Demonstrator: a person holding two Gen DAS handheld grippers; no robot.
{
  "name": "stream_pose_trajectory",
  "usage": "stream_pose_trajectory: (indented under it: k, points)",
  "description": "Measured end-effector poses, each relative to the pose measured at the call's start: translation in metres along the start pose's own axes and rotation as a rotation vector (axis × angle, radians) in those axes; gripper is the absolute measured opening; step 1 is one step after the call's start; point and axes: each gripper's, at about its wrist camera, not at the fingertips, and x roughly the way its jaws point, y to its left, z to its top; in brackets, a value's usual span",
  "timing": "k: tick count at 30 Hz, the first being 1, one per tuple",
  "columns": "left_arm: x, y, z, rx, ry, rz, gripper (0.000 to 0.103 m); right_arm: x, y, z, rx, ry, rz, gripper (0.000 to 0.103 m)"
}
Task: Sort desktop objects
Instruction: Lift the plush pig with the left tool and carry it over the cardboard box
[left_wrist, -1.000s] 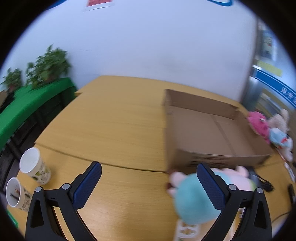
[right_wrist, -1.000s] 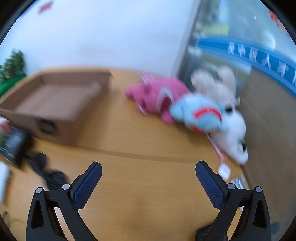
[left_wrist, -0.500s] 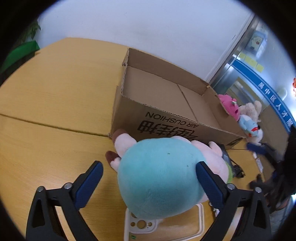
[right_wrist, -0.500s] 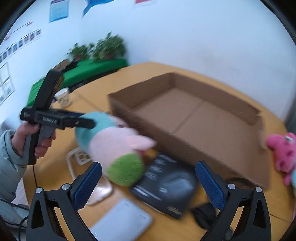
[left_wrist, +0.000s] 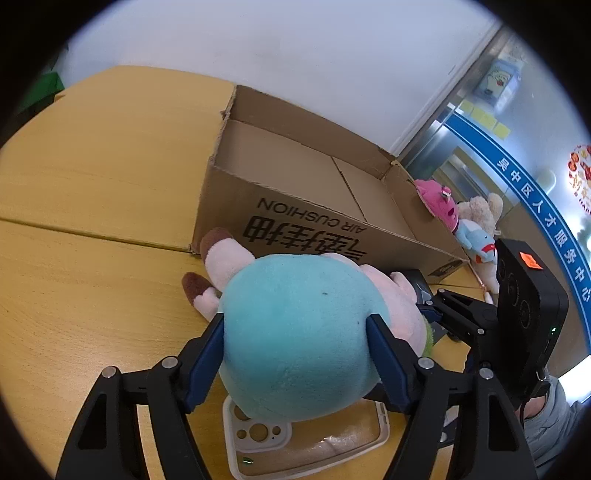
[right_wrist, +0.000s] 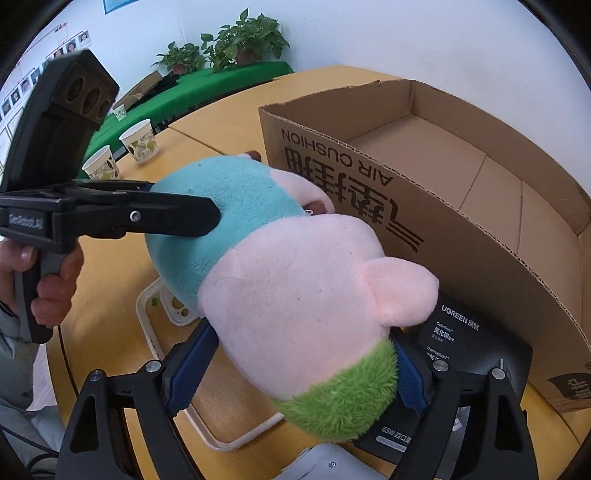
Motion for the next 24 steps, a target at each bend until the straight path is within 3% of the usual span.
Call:
stream_pose_trajectory:
  k: [5, 9, 13, 17, 24]
  points:
    - [-0.021, -0.026, 0.007, 0.087, -0.055, 0.035, 0.070, -0.015, 0.002, 0.004, 0.017, -0.040, -0.004, 0.075]
    - [-0.051, -0.054, 0.031, 0.167, -0.158, 0.045, 0.070, -0.056, 0.001, 0.019, 0.006, -0.157, -0.040, 0.075]
    - [-0.085, -0.093, 0.075, 0.295, -0.294, 0.024, 0.070, -0.111, -0.010, 0.043, -0.012, -0.295, -0.100, 0.075]
    - [-0.113, -0.126, 0.134, 0.397, -0.437, -0.025, 0.070, -0.175, -0.025, 0.080, -0.069, -0.421, -0.217, 0.075]
    - [-0.145, -0.153, 0.219, 0.466, -0.643, -0.096, 0.070, -0.262, -0.055, 0.151, -0.141, -0.581, -0.357, 0.075]
